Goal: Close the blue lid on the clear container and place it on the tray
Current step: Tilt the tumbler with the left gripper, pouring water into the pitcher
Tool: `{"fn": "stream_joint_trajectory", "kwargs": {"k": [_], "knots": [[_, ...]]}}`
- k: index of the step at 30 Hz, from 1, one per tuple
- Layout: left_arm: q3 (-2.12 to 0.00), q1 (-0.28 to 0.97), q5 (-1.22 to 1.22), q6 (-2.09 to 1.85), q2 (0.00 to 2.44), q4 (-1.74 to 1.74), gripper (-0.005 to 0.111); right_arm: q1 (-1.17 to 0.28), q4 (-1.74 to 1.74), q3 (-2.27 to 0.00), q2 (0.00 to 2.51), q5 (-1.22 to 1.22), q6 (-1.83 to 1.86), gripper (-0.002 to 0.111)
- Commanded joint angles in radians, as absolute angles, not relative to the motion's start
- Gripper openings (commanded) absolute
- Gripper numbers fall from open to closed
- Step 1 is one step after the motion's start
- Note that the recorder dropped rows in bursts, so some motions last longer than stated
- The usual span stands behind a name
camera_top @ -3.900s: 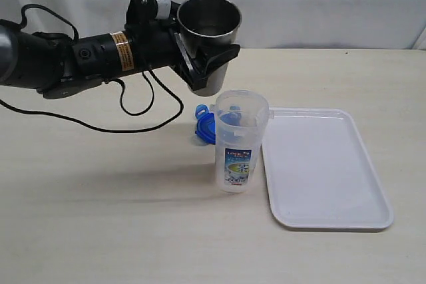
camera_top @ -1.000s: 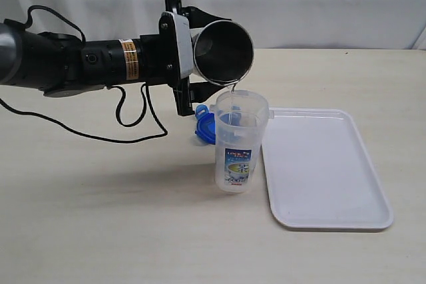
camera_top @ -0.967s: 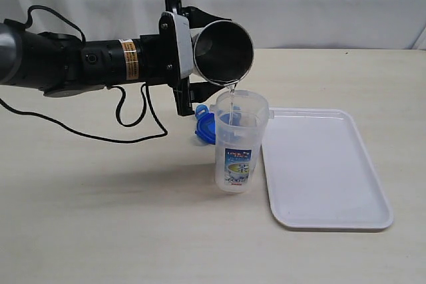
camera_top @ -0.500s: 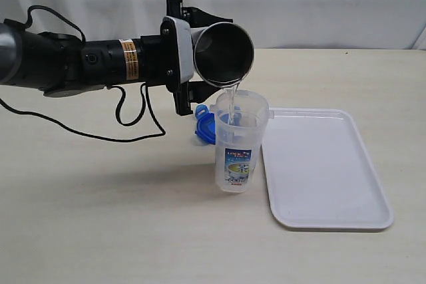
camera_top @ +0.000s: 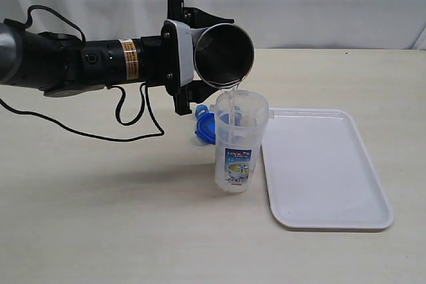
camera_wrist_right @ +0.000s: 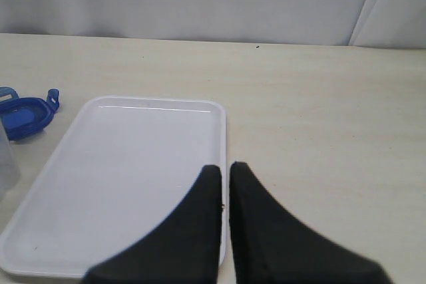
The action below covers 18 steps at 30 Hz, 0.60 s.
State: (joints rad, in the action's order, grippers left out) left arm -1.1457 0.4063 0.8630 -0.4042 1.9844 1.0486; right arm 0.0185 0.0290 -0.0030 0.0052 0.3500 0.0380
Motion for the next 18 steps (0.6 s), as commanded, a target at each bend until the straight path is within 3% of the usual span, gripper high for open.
{"fn": "stream_joint_trajectory", "kwargs": {"k": [1,18], "knots": [[-1.160,0.408,0.917,-0.423,1.968,1.018,0.000,0.021,0.030,0.000,0.000,0.345,0.037,0.005],[-1.160,0.408,0.917,-0.459,1.967,1.018,0.000,0.021,0.030,0.000,0.000,0.345,0.037,0.005]]}}
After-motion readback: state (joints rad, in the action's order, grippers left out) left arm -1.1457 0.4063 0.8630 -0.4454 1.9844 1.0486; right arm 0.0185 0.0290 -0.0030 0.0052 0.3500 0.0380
